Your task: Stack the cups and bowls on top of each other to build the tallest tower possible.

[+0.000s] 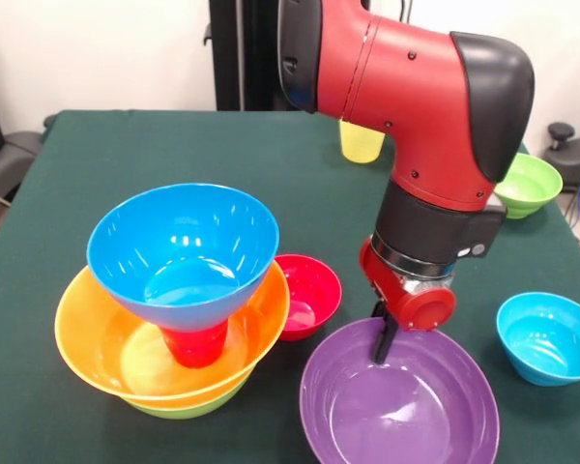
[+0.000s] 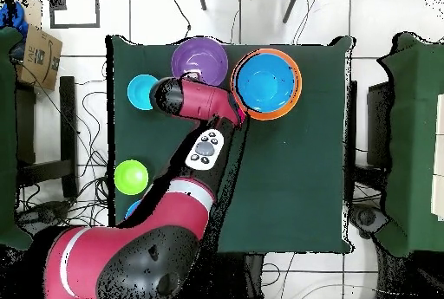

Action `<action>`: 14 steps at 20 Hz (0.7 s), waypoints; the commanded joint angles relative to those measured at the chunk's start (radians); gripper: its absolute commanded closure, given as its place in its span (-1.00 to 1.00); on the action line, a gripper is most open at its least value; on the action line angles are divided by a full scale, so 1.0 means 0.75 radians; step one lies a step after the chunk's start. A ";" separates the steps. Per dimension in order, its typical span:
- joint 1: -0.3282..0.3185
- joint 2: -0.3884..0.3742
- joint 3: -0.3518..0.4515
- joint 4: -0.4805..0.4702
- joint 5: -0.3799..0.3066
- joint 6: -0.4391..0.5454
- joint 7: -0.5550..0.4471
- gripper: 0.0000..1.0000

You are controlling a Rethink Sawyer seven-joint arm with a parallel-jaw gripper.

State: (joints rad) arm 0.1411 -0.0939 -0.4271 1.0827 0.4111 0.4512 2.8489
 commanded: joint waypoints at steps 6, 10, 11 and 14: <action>0.013 0.025 0.078 -0.043 -0.023 0.138 0.084 1.00; 0.016 0.025 0.072 -0.047 -0.023 0.148 0.086 1.00; 0.016 0.025 0.072 -0.047 -0.022 0.150 0.088 1.00; 0.018 0.022 0.079 -0.043 -0.013 0.162 0.098 1.00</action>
State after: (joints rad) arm 0.1437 -0.0948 -0.4352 1.0713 0.4101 0.4513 2.8489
